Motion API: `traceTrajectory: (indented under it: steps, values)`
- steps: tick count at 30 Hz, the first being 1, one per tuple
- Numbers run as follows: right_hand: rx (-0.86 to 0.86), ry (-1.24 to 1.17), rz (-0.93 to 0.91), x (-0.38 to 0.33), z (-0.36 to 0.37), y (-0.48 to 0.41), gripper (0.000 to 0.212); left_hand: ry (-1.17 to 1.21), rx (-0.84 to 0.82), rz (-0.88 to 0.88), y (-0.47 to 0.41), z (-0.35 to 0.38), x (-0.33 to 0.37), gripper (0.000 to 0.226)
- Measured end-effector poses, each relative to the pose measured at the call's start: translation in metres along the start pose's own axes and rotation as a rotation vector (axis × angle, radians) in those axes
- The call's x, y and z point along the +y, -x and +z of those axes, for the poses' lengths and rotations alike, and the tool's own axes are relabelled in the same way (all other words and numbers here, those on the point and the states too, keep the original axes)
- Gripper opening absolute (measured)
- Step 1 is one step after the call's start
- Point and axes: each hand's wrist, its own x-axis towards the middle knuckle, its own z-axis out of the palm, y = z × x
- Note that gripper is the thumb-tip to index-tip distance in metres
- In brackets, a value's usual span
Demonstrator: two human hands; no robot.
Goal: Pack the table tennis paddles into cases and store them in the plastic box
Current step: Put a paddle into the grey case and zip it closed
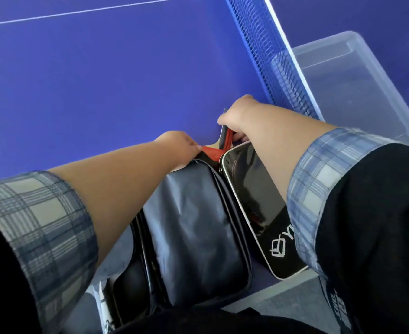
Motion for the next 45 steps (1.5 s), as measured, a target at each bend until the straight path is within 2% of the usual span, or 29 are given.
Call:
traceTrajectory:
  steps: [1, 3, 4, 7, 9, 10, 14, 17, 20, 22, 28, 31, 34, 38, 40, 43, 45]
  values:
    - [-0.005, -0.076, -0.009, -0.001, 0.002, -0.001, 0.023, 0.053, 0.019, -0.038, -0.003, -0.001, -0.002, 0.037]
    - [0.035, -0.201, -0.024, -0.005, 0.003, -0.009, 0.010, -0.080, -0.025, -0.001, -0.002, 0.000, -0.002, 0.040]
    - [0.067, -0.250, -0.028, -0.008, 0.003, -0.011, 0.015, -0.070, -0.012, 0.020, -0.007, 0.000, -0.007, 0.043]
    - [0.162, -0.403, 0.017, -0.017, -0.002, -0.019, 0.022, 0.085, -0.016, -0.070, -0.010, -0.010, -0.014, 0.053]
    - [0.179, -0.572, 0.059, -0.023, -0.009, -0.025, 0.031, 0.226, 0.014, -0.128, -0.012, -0.017, -0.022, 0.059]
    - [0.182, -0.646, 0.076, -0.027, -0.014, -0.027, 0.027, 0.315, 0.006, -0.149, -0.014, -0.020, -0.027, 0.061]
    - [0.166, -0.844, 0.107, -0.041, -0.025, -0.033, 0.023, 0.638, 0.069, -0.109, -0.019, -0.023, -0.047, 0.036]
    - [0.165, -1.048, 0.045, -0.057, -0.024, -0.028, 0.017, 0.871, 0.221, -0.093, -0.018, -0.035, -0.056, 0.035]
    - [0.114, -1.204, -0.008, -0.073, -0.019, -0.017, 0.034, 1.150, 0.320, -0.105, -0.012, -0.058, -0.064, 0.032]
    - [0.064, -1.276, -0.014, -0.081, -0.010, 0.001, 0.017, 1.264, 0.350, -0.117, -0.001, -0.072, -0.071, 0.032]
    - [-0.123, -1.528, 0.059, -0.074, 0.048, 0.079, 0.016, 1.340, 0.457, -0.206, 0.053, -0.095, -0.110, 0.029]
    - [-0.128, -1.583, 0.119, -0.048, 0.084, 0.122, 0.013, 1.309, 0.343, -0.218, 0.089, -0.091, -0.136, 0.039]
    - [-0.106, -1.570, 0.140, -0.025, 0.110, 0.154, 0.012, 1.243, 0.237, -0.226, 0.113, -0.083, -0.163, 0.044]
    - [-0.089, -1.400, 0.121, -0.007, 0.138, 0.188, 0.011, 1.105, 0.328, -0.177, 0.131, -0.079, -0.192, 0.032]
    - [-0.076, -1.299, 0.087, -0.002, 0.154, 0.206, 0.010, 1.109, 0.357, -0.160, 0.138, -0.080, -0.206, 0.028]
    - [-0.044, -1.075, -0.012, 0.010, 0.182, 0.235, 0.017, 1.046, 0.337, -0.126, 0.152, -0.086, -0.225, 0.030]
    - [-0.013, -0.810, -0.121, 0.022, 0.201, 0.255, 0.026, 0.956, 0.329, -0.095, 0.163, -0.088, -0.234, 0.031]
